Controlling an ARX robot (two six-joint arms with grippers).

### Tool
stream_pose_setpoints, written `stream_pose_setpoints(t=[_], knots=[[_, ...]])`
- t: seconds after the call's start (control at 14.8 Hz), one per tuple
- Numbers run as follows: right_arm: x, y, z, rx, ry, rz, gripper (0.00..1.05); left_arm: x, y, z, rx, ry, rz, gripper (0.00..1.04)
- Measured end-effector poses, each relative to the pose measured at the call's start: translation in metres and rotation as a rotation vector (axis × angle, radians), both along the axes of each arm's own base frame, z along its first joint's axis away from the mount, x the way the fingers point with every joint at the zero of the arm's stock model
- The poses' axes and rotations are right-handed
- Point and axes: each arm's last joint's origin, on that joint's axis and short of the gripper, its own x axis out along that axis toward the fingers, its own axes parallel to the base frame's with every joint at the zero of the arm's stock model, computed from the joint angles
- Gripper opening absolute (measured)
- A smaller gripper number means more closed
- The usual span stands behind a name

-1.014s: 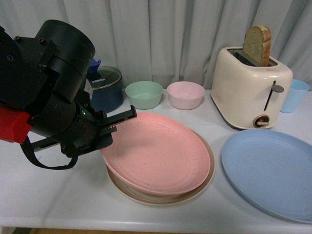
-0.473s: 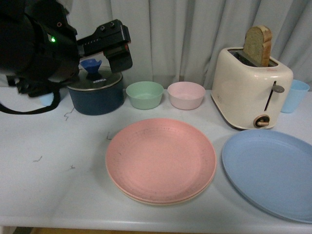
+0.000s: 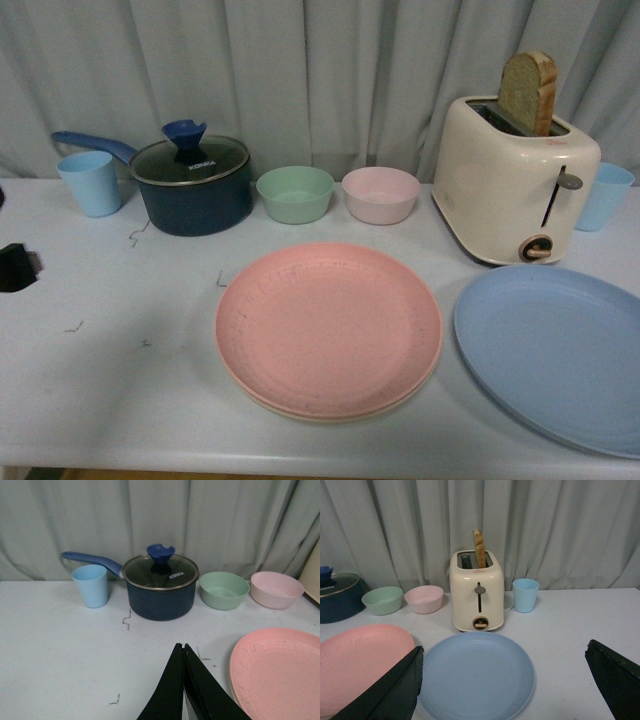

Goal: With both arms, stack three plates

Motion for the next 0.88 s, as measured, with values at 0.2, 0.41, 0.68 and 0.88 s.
stream_pose_setpoints(t=[0.2,0.41,0.68,0.88], knots=[[0.000,0.000,0.000,0.000,-0.001,0.000,0.98,-0.024,0.012,0.015,-0.011,-0.078,0.011,0.02],[0.000,0.000,0.000,0.000,0.000,0.000,0.98,-0.035,0.015,0.008,-0.007,-0.036,0.003,0.02],[0.000,0.000,0.000,0.000,-0.001,0.000,0.98,-0.067,0.029,0.012,-0.011,-0.059,0.005,0.02],[0.000,0.000,0.000,0.000,-0.001,0.000,0.98,-0.080,0.029,0.013,-0.011,-0.061,0.005,0.02]])
